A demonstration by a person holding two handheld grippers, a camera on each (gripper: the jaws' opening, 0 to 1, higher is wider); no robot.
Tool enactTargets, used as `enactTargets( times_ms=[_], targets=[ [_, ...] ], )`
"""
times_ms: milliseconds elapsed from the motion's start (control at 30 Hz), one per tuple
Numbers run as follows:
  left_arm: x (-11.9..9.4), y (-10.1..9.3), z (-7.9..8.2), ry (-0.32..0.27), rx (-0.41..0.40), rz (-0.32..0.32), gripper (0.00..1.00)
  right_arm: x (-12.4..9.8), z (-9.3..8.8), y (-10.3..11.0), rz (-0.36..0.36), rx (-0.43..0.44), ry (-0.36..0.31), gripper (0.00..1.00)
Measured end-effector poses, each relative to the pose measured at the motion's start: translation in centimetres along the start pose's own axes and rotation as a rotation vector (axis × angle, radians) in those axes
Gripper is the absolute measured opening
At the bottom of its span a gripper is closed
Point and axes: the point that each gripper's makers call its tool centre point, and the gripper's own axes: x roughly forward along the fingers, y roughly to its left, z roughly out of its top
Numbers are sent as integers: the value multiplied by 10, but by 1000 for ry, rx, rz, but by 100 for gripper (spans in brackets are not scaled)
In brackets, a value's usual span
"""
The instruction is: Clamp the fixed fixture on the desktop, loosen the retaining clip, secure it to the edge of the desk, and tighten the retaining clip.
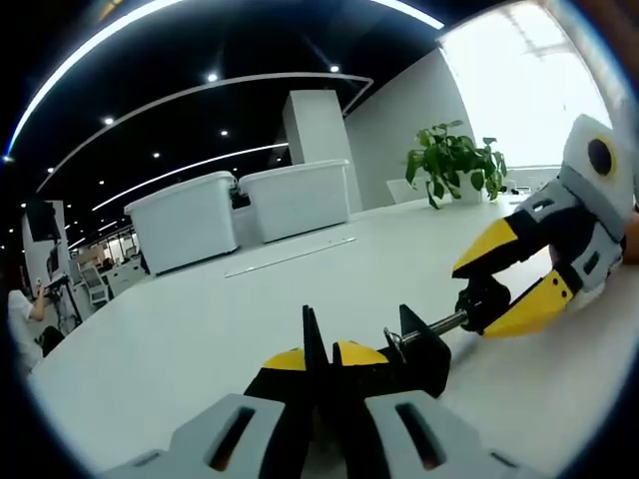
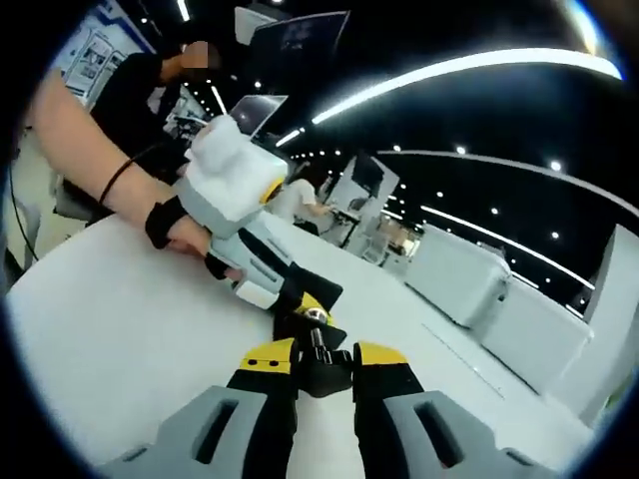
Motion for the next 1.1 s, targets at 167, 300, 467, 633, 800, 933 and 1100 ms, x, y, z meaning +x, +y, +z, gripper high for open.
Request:
enactTargets(
  times_ms=[167, 300, 467, 633, 800, 933, 1100],
  targets=[
    [-1, 0, 0, -1, 1, 1, 8, -1, -1, 2, -28, -127, 21, 20],
    [-6, -4, 0, -1, 1, 2, 8, 1, -2, 1, -31, -172, 30, 20],
    [-7, -6, -2, -1, 1, 1, 8, 4, -3, 0, -35, -233, 41, 20],
    [-7, -6, -3, -1, 1, 3, 8, 3, 0, 6, -38, -308, 54, 20],
    [-4, -4, -4, 0, 0, 3, 8, 6, -2, 6, -39, -352, 64, 20],
    [-5, -5, -4, -1, 1, 2, 8, 5, -1, 5, -49, -336, 85, 23],
    [-5, -5, -5, -2, 2, -3, 8, 3, 9, -7, -86, -170, 29, 29]
  ],
)
